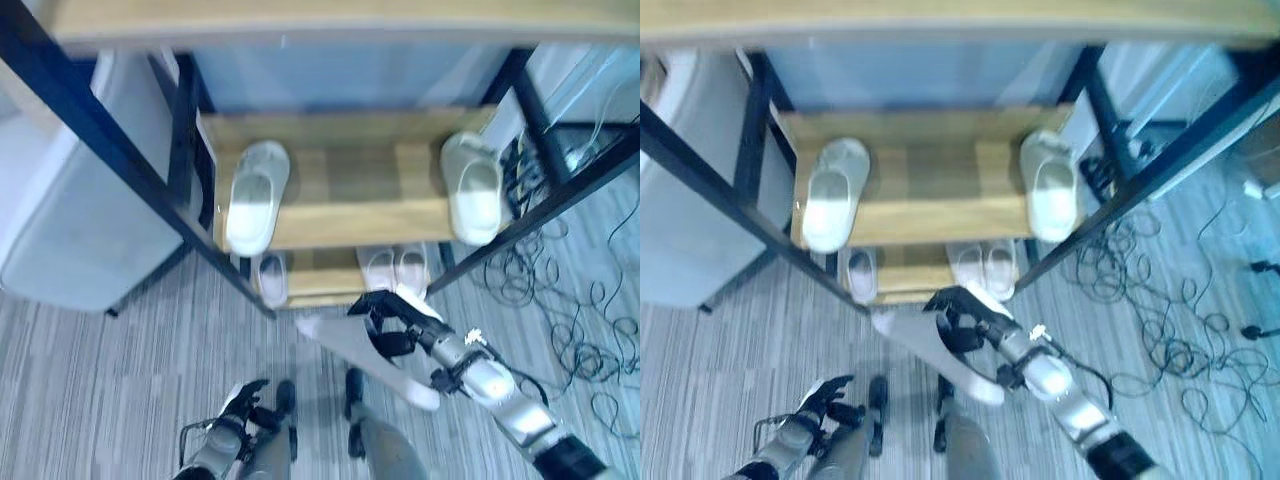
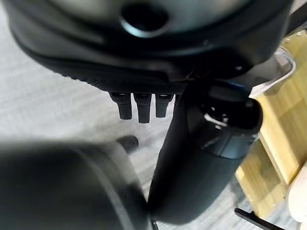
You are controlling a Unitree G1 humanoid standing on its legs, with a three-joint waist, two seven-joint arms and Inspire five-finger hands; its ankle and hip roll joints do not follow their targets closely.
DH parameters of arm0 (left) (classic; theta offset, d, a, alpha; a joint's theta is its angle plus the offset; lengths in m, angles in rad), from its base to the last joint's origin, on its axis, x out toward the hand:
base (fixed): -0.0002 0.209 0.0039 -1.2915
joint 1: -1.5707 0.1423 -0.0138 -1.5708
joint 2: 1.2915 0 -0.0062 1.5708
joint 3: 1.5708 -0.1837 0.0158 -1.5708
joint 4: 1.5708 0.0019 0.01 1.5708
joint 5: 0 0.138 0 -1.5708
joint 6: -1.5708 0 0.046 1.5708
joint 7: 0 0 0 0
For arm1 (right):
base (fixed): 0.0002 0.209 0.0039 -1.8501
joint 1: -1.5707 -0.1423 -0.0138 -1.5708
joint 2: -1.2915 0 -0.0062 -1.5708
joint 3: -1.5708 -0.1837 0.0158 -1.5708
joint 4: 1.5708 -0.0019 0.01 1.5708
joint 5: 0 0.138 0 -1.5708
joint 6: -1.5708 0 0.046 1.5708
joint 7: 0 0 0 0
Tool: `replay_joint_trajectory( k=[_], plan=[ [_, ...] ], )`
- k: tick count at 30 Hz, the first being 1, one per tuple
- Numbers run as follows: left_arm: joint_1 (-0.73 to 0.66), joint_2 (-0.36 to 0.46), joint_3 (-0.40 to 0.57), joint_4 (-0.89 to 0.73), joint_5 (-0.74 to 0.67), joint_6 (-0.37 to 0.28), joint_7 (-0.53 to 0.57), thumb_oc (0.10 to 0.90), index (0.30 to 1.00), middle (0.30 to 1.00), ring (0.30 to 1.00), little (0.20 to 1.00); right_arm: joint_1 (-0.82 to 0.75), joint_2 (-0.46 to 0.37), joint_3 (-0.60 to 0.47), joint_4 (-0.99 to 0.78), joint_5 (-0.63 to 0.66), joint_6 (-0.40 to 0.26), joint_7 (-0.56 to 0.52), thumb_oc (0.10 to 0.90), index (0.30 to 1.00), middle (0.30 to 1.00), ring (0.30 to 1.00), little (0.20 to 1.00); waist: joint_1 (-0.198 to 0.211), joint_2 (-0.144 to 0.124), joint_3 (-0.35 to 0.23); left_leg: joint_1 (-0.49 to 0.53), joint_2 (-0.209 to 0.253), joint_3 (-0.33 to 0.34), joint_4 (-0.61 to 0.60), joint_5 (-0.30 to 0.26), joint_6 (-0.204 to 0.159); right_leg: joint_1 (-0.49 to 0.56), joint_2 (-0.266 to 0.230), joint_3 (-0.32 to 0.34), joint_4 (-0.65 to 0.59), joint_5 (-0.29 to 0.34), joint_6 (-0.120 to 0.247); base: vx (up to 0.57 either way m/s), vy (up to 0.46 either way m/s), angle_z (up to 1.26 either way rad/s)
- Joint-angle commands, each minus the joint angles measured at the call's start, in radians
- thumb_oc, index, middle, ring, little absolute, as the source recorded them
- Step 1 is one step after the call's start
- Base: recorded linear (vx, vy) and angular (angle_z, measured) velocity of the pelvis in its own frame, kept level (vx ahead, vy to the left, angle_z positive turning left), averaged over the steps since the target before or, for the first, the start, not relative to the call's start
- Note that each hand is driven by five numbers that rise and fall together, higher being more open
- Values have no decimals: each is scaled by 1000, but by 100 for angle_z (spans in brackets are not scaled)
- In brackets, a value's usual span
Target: Arrange the slippers neatly on the shoe rack.
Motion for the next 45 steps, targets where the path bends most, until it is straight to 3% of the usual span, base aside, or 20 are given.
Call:
replay_joint_trajectory(
  k=[1,4,5,6,10,16,17,20,22,26,29,36,45],
  plan=[
    [92,13,-48,-49,-51,0,27,800,900,900,900,900,-124,-25,-51,-93,-71,-78,-155,400,300,300,300,300,16,12,-16,-186,-1,-15,224,-105,5,-141,-34,-20,310,-266,33,-214,-31,14],
    [89,33,-67,-150,-91,-7,48,800,900,900,900,900,-188,-15,-85,-70,-119,-66,-247,400,300,300,300,300,25,27,0,-325,2,-25,359,-137,7,-280,-48,-29,461,-318,18,-110,-13,27],
    [91,50,-73,-232,-126,-18,64,800,900,900,900,900,-233,-20,-114,-64,-163,-58,-317,400,300,300,300,300,30,38,7,-432,4,-30,484,-203,6,-394,-57,-23,598,-388,16,-12,-27,31],
    [91,50,-73,-232,-126,-18,64,800,900,900,900,900,-233,-20,-114,-64,-163,-58,-317,400,300,300,300,300,30,37,3,-437,4,-30,487,-204,6,-399,-57,-23,601,-389,16,-35,-17,28],
    [107,98,-70,-453,-214,-60,113,800,900,900,900,900,-371,-74,-169,-67,-314,-18,-479,400,300,300,300,300,40,62,17,-746,-8,-38,778,-303,22,-712,-86,19,911,-509,-27,-50,-11,18],
    [112,137,-66,-598,-261,-85,154,800,900,900,900,900,-498,-161,-197,-47,-403,32,-579,400,300,300,300,300,50,68,4,-989,-23,-40,1030,-399,37,-954,-105,43,1181,-612,-59,58,-26,9],
    [113,137,-65,-599,-261,-85,154,800,900,900,900,900,-498,-161,-197,-46,-403,32,-579,400,300,300,300,300,50,67,1,-993,-23,-39,1033,-400,37,-958,-105,43,1184,-614,-59,117,-26,12],
    [122,177,-60,-708,-300,-106,184,800,900,900,900,900,-606,-227,-191,-35,-414,64,-612,400,300,300,300,300,56,74,26,-1150,-28,-30,1248,-476,44,-1116,-117,60,1391,-674,-70,130,-22,7],
    [122,186,-58,-734,-306,-107,190,800,900,900,900,900,-643,-241,-175,-32,-417,71,-620,400,300,300,300,300,57,77,32,-1197,-27,-26,1316,-500,47,-1167,-120,69,1456,-692,-70,113,0,-3],
    [126,233,-50,-813,-328,-125,231,800,900,900,900,900,-790,-303,-102,1,-435,106,-652,400,300,300,300,300,65,66,152,-1203,-8,0,1500,-594,56,-1199,-121,108,1648,-754,-77,109,-29,-2],
    [187,276,-58,-868,-350,-144,274,800,900,900,900,900,-905,-339,12,70,-437,142,-676,400,300,300,300,300,84,69,154,-1203,-9,-30,1630,-677,60,-1200,-119,125,1782,-815,-82,137,-23,-4],
    [234,339,-80,-911,-384,-170,314,800,900,900,900,900,-1097,-318,217,201,-414,183,-698,400,300,300,300,300,113,69,154,-1203,-4,-62,1823,-788,54,-1200,-121,158,1971,-886,-100,64,5,-10],
    [246,375,-102,-901,-381,-174,315,800,900,900,900,900,-1214,-255,361,373,-395,215,-665,400,300,300,300,300,147,68,154,-1203,-4,-65,1924,-835,56,-1200,-130,175,2051,-890,-92,17,30,-5]
  ],
)
